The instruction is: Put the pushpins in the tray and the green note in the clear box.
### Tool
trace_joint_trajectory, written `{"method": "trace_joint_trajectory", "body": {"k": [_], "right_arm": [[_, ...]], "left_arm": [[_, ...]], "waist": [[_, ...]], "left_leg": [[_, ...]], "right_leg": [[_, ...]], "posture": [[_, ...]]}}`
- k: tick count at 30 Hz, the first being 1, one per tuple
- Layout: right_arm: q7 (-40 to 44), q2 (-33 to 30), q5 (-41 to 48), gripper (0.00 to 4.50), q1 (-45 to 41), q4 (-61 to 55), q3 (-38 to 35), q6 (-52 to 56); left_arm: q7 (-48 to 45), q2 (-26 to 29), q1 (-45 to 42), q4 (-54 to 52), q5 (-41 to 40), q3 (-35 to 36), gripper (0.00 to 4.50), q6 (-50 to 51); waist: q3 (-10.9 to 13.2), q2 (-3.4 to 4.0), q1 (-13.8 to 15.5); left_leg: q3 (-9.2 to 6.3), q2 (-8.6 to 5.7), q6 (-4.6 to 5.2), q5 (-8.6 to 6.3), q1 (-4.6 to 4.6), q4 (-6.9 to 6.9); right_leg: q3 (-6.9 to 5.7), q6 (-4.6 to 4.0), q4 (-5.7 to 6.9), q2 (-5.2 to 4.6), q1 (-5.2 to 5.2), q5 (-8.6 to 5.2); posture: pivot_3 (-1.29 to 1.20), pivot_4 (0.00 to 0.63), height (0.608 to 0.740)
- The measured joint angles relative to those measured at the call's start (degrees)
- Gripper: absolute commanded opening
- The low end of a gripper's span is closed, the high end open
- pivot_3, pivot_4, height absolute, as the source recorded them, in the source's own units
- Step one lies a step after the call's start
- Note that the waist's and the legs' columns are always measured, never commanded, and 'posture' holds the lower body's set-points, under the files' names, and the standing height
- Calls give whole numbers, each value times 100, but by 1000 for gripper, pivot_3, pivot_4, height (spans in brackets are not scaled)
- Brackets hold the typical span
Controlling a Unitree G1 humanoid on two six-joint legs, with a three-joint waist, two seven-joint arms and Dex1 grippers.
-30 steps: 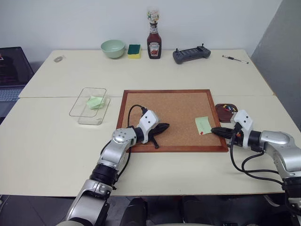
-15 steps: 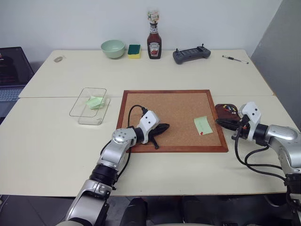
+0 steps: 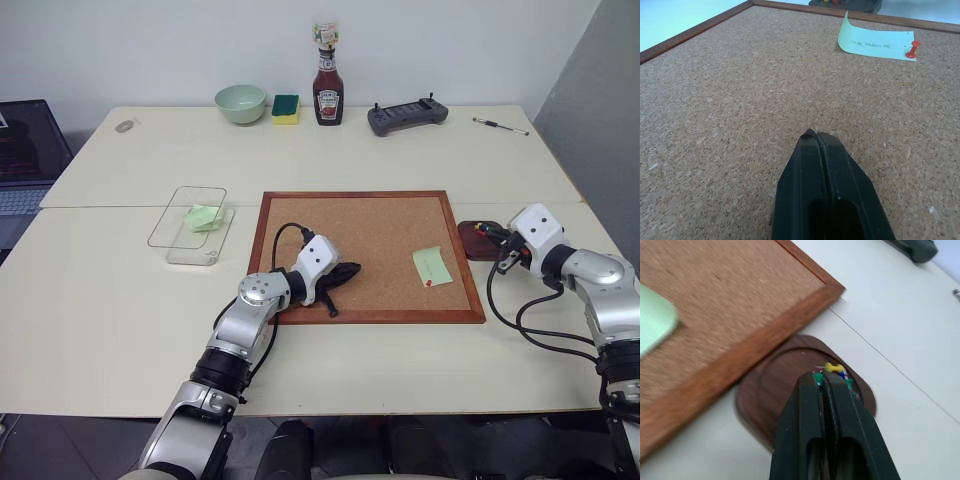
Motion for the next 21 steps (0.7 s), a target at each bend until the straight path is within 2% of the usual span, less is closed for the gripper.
{"method": "trace_joint_trajectory", "body": {"k": [8, 13, 17, 21], "right_arm": [[-58, 17, -80, 1771, -91, 76, 65, -16], [-61, 18, -79, 2997, -91, 58, 65, 64], [-33, 18, 79, 3787, -4, -133, -14, 303], [444, 5, 830, 3787, 308, -874, -409, 1052]], "left_arm": [[3, 1, 1, 0, 0, 0, 0, 0], [4, 0, 1, 1, 0, 0, 0, 0], [4, -6, -1, 6, 0, 0, 0, -1], [3, -6, -6, 19, 0, 1, 0, -4]], "waist": [[-1, 1, -1], [-1, 2, -1], [-1, 2, 2], [-2, 3, 2]], "left_leg": [[1, 0, 0, 0, 0, 0], [0, 0, 0, 0, 0, 0], [-1, 0, 0, 0, -1, 0], [-3, 0, 0, 0, 0, 0]], "right_leg": [[1, 0, 0, 0, 1, 0], [1, 0, 0, 0, 0, 0], [1, 0, 0, 0, 1, 0], [-1, 0, 0, 0, 4, 0]], "posture": [[0, 150, 740], [0, 150, 740], [0, 150, 740], [0, 150, 740]]}}
